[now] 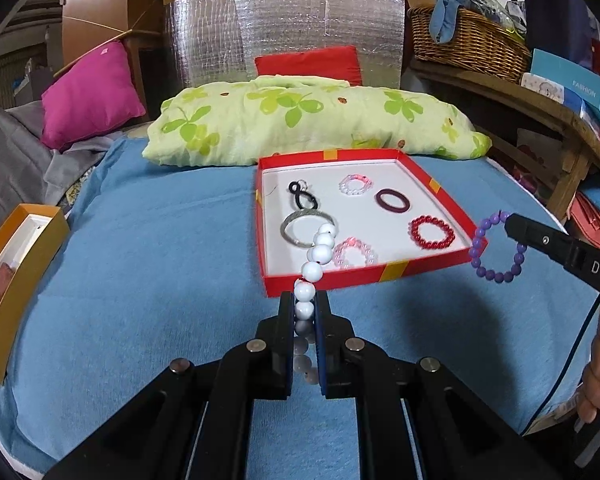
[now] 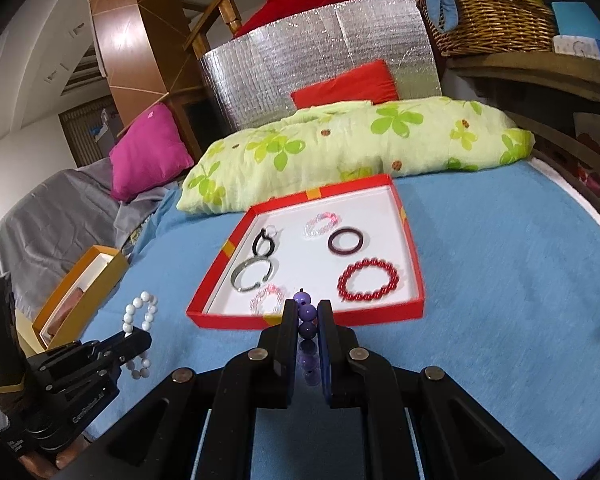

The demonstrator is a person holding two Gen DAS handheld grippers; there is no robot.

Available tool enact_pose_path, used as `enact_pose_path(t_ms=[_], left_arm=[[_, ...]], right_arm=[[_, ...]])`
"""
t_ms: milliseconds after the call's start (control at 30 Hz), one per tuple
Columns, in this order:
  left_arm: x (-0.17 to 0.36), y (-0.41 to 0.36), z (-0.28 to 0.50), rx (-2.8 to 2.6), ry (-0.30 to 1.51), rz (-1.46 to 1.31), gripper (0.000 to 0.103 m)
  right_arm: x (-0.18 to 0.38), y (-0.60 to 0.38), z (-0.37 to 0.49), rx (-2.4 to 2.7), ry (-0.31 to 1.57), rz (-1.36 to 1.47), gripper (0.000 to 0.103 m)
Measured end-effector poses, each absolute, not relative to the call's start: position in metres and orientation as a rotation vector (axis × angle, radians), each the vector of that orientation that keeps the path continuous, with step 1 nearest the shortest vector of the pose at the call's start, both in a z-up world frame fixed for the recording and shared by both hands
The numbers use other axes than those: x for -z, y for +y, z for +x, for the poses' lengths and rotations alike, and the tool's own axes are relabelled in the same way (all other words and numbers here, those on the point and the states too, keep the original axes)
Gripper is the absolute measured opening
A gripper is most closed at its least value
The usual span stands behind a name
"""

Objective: Organize jewelry
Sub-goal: 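Carry the pearl bracelet over the box with left tool while right carries the purple bracelet, then lower and release the pearl bracelet in the box with left tool while right releases the purple bracelet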

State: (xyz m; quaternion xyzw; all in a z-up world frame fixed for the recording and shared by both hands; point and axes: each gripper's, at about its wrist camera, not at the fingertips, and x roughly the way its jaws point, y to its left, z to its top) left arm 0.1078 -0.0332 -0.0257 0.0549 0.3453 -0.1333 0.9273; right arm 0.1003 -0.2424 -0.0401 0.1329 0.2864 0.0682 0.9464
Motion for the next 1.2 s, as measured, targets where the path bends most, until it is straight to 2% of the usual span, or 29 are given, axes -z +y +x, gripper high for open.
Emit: enact_pose_path(t_ms=[333,567,733,1200], left_arm=[[-0.035,-0.057,0.163,0.34,0.629,0.071,0.01],[-0.049,-0.075,0.209,0.352,0.605,0.004,0.01],[-0.038,-0.092,0.236,0.379,0.616,-0.01,0.01],[0.031,-0.118,0.282,0.442,0.786,0.042,0.01]], right_arm=[[-0.005,-0.269,0.15,-0.136,0.5,0.29,0.01],[-0.026,-0.28,0.221,-0.137,0.477,0.343,0.01],[-0.021,-0.283,0.262,-0.144,0.486,0.368,0.01],[0.042,-0.297,0.339,-0.095,0.651,0.422,0.01]])
